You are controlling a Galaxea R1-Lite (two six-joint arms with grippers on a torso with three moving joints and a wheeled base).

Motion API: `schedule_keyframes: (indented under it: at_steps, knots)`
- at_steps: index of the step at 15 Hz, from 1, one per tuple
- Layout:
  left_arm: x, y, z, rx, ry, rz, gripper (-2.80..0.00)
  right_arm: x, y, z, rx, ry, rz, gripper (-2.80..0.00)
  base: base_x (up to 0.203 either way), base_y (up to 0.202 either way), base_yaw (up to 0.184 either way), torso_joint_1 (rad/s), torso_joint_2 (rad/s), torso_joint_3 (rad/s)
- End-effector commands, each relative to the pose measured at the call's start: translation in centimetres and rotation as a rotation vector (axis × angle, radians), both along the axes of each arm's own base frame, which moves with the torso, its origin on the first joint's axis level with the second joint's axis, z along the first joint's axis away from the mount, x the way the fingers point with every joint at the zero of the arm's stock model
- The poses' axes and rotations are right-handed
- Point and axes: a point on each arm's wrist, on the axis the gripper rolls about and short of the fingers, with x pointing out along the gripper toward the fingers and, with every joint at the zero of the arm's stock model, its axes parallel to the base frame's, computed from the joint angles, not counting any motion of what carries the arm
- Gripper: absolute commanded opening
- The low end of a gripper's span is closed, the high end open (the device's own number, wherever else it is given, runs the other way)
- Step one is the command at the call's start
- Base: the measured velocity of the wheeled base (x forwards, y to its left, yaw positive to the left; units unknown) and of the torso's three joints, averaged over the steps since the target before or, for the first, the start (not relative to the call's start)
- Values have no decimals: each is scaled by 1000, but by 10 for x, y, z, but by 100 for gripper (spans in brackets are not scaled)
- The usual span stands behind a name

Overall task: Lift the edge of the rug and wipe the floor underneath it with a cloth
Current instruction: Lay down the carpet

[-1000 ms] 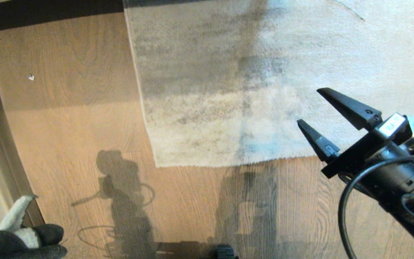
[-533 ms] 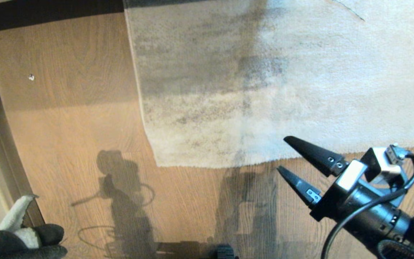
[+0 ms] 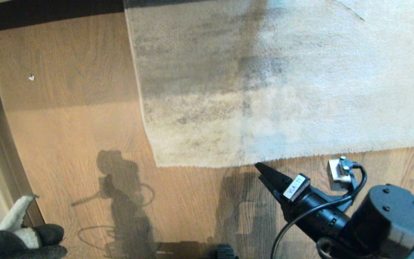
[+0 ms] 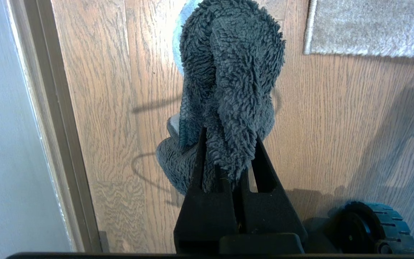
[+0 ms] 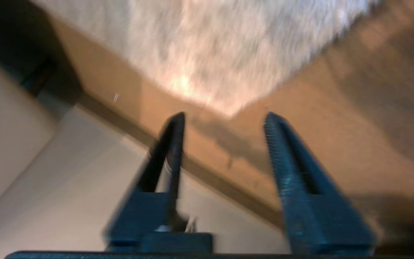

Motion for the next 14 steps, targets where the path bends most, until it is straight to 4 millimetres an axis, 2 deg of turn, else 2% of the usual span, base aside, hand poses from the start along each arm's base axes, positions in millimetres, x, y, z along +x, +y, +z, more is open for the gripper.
schedule_keyframes:
  at_steps: [1,9,12,14]
  knots:
    - [0,0,0,-1,-1,1,-280,18,20,-8,29,-3,-59,-280,0,0,0,0,0,0]
    - [0,0,0,-1,-1,1,-280,69,75,-44,46,1,-138,-280,0,0,0,0,0,0]
    - [0,0,0,-1,-1,1,-280,82,87,-56,43,-4,-151,-280,0,0,0,0,0,0]
    - [0,0,0,-1,-1,1,-280,91,89,-59,49,-10,-171,-280,0,0,0,0,0,0]
